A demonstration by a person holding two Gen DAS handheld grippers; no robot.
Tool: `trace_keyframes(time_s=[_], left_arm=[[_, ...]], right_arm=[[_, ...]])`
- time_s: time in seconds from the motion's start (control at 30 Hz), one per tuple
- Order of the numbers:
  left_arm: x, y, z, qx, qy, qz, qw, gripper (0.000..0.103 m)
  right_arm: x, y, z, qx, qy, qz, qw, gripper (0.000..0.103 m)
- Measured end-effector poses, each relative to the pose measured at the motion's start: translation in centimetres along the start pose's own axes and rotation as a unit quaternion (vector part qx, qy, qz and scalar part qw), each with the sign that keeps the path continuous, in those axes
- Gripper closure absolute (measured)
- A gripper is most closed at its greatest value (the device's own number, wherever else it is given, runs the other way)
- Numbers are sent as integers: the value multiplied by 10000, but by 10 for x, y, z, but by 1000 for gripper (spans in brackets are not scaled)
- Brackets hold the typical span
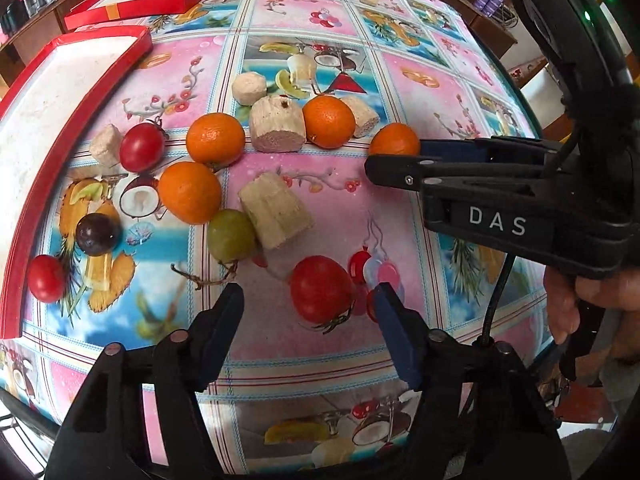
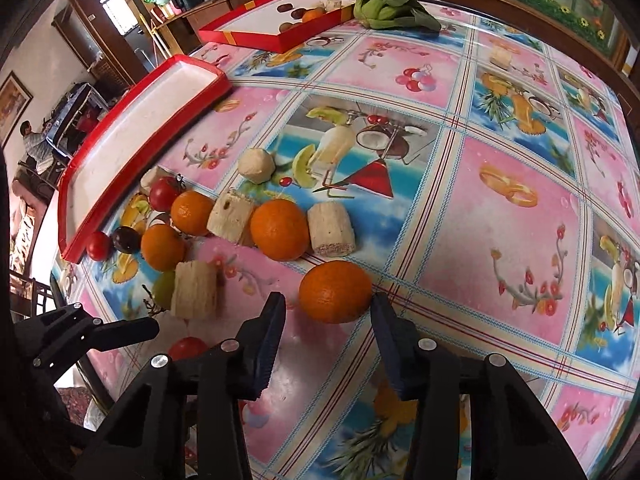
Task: Organize fruits
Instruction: 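Close the left tool on a red tomato while the right tool grasps an orange, then carry tomato and orange into the white tray and open both tools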
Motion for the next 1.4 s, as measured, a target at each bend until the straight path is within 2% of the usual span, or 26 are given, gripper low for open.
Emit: trace_keyframes(time_s=[0.2, 0.3, 0.37, 0.4, 0.5, 0.7, 0.83, 0.93, 1.07, 1.27, 1.4], left_arm=[[2, 0, 7, 98, -8, 67, 9999, 41], [5, 3, 9, 204, 9, 297, 9993, 57], [6, 6, 10, 87, -5, 337, 9994, 66], [5, 9, 10, -18, -29, 337, 9994, 74], [5, 8, 10, -107, -41, 366, 9993, 74], [-1, -2, 1, -396, -134, 122, 9991, 74], [-3, -18, -15, -431, -80, -32, 9990, 74], [2, -39, -31, -353, 72, -197, 9992, 74], [16, -87, -57, -92, 382, -603, 9974, 74], [37, -178, -87, 638, 764, -928, 9907, 74], [44, -231, -89, 1156, 836, -963, 9851, 74]], right_arm=[[2, 8, 9, -143, -35, -86, 9999, 65], [3, 9, 10, -172, -18, -126, 9998, 66], [2, 9, 9, -147, -10, -90, 9999, 67], [1, 9, 8, -127, -6, -36, 9999, 67], [-1, 10, 4, -42, 4, 183, 9998, 67], [-4, 11, -12, 47, 134, 476, 9988, 67], [-5, 9, -20, 64, 182, 585, 9981, 67], [-3, 3, -24, 114, 208, 599, 9979, 67], [6, -17, -27, 227, 289, 506, 9980, 67], [22, -57, -24, 457, 358, 238, 9980, 68], [30, -84, -17, 596, 349, 99, 9976, 68]])
Point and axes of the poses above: each gripper's, at about its wrist camera, not at the fingertips, and z roughly the way its jaws point, y to its right, x to its top, the point moved 10 cm from there along z, roughly the way its jaws point, and after that the axes turned 14 degrees about y, right-handed, at the moved point
